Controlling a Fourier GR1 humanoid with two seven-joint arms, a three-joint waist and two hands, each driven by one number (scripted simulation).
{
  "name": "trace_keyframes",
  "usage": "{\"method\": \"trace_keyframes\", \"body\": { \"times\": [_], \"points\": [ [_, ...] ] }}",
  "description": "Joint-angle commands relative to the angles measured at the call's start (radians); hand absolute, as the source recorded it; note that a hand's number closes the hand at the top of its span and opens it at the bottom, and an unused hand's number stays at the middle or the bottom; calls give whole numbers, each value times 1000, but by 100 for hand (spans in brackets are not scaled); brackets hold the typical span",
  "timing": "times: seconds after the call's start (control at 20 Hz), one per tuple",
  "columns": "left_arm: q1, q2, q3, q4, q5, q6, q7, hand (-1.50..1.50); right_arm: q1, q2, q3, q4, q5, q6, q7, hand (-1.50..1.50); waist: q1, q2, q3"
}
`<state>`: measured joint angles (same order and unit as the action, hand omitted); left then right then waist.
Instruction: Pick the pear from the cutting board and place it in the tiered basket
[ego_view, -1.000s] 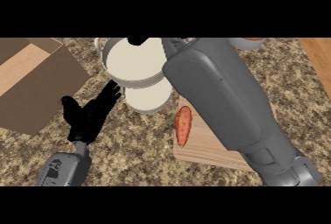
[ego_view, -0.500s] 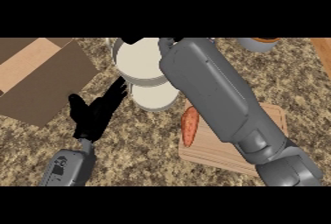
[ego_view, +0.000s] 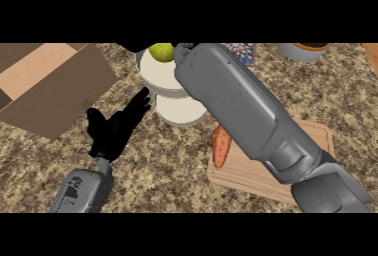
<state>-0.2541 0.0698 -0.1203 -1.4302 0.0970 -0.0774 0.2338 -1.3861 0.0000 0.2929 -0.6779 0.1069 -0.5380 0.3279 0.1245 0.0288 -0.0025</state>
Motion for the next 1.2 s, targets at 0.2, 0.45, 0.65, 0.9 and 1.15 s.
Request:
{"method": "trace_keyframes", "body": {
  "times": [0.2, 0.45, 0.65, 0.9, 1.15],
  "points": [
    [14, 5, 12, -35, 10, 2, 17, 0, -46, 0, 48, 85, -88, -260, -107, -150, -26, -12, 1],
    [79, 23, 39, -46, 7, 13, -7, 0, -56, 0, -55, 97, -126, -332, -43, -150, -92, -27, 2],
    [88, 42, 83, -2, 18, 8, -38, 0, 2, -113, -40, 20, -118, -214, 28, -150, -135, -35, 2],
    [65, 42, 106, -9, 26, 32, 8, 0, 256, -253, -9, -242, -162, -5, -16, -150, -172, -42, 4],
    [139, 41, 90, -81, 28, 24, 3, 0, 424, -444, -10, -470, -222, 200, 45, -150, -170, -46, 4]
  ]
}}
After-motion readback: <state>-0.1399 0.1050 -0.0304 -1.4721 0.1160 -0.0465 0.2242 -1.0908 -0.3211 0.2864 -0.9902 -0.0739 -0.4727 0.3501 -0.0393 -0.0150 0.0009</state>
